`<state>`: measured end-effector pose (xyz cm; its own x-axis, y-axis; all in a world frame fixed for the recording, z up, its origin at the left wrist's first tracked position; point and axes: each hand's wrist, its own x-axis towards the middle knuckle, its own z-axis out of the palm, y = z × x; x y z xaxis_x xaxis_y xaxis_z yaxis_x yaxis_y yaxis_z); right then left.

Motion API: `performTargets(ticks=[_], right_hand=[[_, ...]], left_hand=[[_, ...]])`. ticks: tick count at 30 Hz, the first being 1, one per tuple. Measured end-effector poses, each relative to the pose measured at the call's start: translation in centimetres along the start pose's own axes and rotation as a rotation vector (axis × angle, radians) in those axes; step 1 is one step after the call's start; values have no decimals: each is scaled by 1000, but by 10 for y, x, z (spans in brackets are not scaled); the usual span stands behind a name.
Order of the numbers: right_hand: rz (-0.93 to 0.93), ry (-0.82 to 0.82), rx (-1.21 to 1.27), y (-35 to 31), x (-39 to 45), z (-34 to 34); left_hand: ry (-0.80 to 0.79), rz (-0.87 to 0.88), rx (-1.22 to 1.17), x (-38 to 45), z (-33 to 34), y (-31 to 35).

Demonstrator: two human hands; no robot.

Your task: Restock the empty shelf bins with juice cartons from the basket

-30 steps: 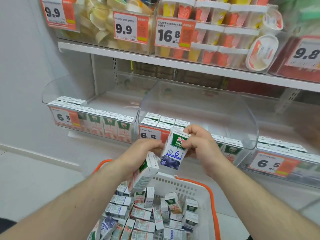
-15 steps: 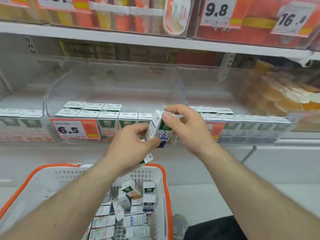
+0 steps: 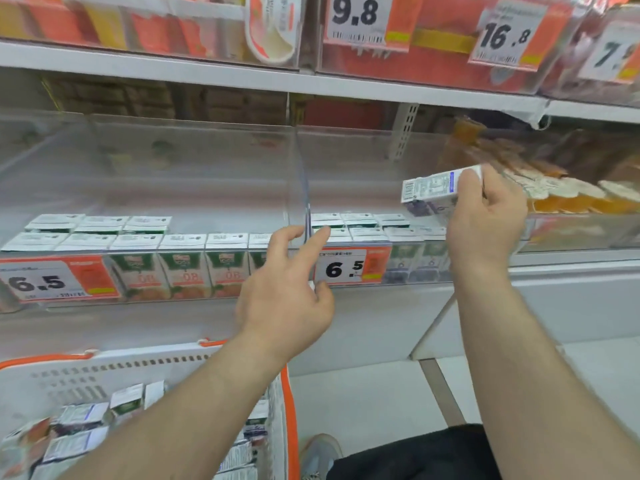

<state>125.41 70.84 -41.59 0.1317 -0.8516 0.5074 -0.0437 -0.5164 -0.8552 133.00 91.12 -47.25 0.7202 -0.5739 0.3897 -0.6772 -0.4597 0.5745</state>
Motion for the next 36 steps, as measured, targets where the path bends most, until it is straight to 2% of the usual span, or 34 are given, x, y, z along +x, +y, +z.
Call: performTargets(ticks=[3,9,16,25,30,33,36], right_hand=[[61,14,-119,21,11,0],[-36,-160,-508,42,8,11],[-22,-476,-942,35,20,20],[35,-641,-1123,18,18,20],[84,-697,-1213,14,8,21],[22,-605,-1140,12,-2,22],[-192,-394,-826,-5,-15,25]], left_hand=[[-59,-76,39,4,6,7],[-77,-126,27,5,10,13],[-94,-118,23,4,7,13],[-100,-98,-70,9,5,7],[70,-149,-392,7,-1,5],[134,-370,-742,5,-11,3],[139,-643,-1012,4,-23,1]])
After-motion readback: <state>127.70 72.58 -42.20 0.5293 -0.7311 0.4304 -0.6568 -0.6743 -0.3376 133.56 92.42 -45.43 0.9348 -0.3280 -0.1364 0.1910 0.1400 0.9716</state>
